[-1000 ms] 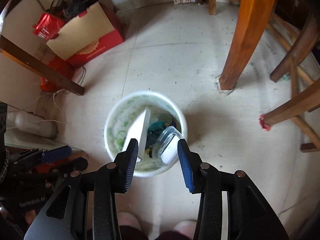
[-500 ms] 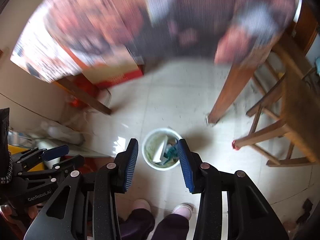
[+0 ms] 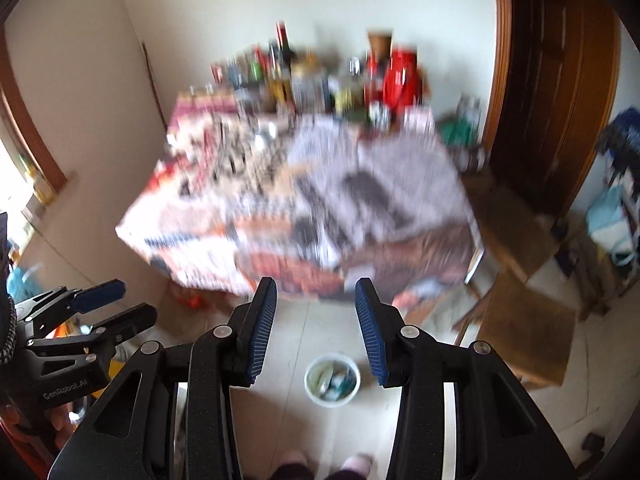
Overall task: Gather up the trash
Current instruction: 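Raise both tools and bring them back over the table, then grasp the round silver tin lid with the left tool while the right tool grasps the foil ball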
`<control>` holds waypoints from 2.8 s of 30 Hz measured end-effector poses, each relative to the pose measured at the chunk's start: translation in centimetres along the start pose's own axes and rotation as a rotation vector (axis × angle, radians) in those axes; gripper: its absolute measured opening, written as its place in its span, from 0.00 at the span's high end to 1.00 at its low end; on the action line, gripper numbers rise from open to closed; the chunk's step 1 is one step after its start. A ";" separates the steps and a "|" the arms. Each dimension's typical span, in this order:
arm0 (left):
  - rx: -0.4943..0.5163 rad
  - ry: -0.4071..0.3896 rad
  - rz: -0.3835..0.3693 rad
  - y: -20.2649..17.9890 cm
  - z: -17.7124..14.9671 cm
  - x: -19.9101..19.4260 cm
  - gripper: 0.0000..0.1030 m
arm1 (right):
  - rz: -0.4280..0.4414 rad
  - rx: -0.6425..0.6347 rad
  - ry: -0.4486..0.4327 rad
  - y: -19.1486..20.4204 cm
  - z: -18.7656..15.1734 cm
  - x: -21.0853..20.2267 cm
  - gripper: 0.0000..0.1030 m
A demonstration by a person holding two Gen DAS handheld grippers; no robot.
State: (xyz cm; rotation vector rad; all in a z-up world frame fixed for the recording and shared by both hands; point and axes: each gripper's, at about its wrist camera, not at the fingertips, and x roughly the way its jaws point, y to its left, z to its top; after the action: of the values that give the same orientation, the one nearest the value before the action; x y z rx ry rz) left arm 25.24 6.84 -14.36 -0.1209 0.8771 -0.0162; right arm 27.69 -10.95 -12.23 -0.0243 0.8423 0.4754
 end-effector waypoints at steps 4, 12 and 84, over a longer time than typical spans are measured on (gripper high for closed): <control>0.035 -0.070 -0.016 0.6 2.2 -3.9 0.42 | -0.012 0.031 -0.099 1.6 1.9 -3.7 0.64; 0.043 -0.163 -0.025 1.6 5.4 -6.9 0.31 | -0.022 0.046 -0.163 2.1 4.2 -5.2 0.63; -0.144 0.340 0.133 21.6 31.0 47.5 0.23 | -0.190 0.408 0.230 -16.8 26.0 45.5 0.46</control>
State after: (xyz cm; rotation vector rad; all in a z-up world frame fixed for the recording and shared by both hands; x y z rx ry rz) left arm 78.62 28.36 -33.52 -0.1977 1.2244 0.1553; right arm 78.98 -2.69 -30.40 0.2188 1.1387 0.1167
